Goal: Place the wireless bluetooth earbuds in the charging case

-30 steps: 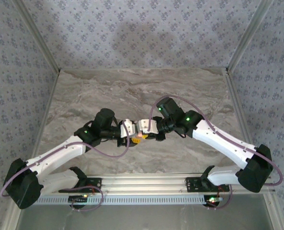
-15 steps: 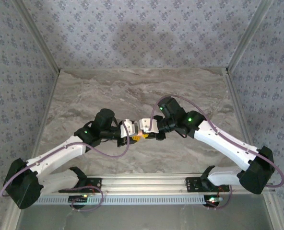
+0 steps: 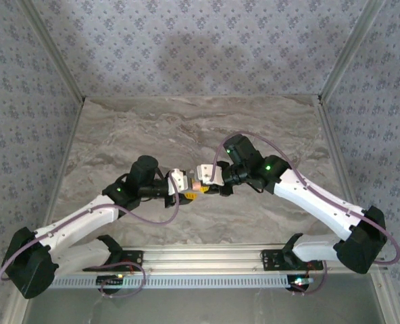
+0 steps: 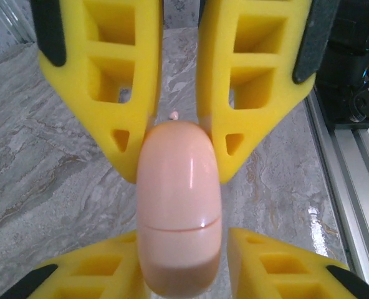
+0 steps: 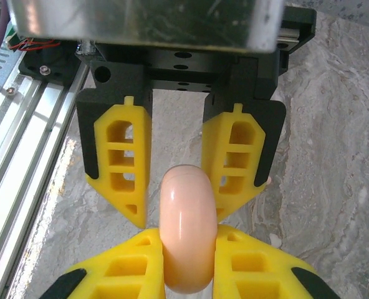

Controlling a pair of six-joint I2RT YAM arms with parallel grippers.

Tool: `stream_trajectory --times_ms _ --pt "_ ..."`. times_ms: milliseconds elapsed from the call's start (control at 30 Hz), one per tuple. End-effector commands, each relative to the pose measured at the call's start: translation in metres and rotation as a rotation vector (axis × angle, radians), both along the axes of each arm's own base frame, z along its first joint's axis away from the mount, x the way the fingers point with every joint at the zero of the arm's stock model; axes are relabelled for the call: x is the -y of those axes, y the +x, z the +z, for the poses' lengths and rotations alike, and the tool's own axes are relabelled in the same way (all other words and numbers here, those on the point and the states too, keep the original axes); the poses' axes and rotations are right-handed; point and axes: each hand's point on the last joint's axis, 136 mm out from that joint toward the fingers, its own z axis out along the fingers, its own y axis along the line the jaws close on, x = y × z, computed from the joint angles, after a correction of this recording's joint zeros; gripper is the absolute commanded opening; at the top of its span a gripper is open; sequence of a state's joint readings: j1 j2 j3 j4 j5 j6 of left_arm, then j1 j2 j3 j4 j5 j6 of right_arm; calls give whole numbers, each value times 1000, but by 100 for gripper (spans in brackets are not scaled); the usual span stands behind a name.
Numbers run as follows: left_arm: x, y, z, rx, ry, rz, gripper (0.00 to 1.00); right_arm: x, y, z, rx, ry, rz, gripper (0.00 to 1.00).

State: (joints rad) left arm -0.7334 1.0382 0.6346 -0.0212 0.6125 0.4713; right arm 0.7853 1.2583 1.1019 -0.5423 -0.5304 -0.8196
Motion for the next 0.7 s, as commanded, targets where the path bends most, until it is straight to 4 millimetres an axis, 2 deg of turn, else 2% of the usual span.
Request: stream_trajectory --times_ms 0,133,300,500,667 --pt "3 -7 16 25 -54 -37 39 2 0 2 -9 14 -13 16" --pt "3 -8 20 33 -71 -34 44 3 1 1 -10 10 -16 16" --pt "3 -7 24 38 -93 -25 44 1 -1 0 -22 12 -6 16" --pt "3 -6 23 35 -91 -20 35 1 -3 4 -21 25 3 16" --pt "3 -5 20 30 -80 -17 23 1 -4 5 -19 30 3 16"
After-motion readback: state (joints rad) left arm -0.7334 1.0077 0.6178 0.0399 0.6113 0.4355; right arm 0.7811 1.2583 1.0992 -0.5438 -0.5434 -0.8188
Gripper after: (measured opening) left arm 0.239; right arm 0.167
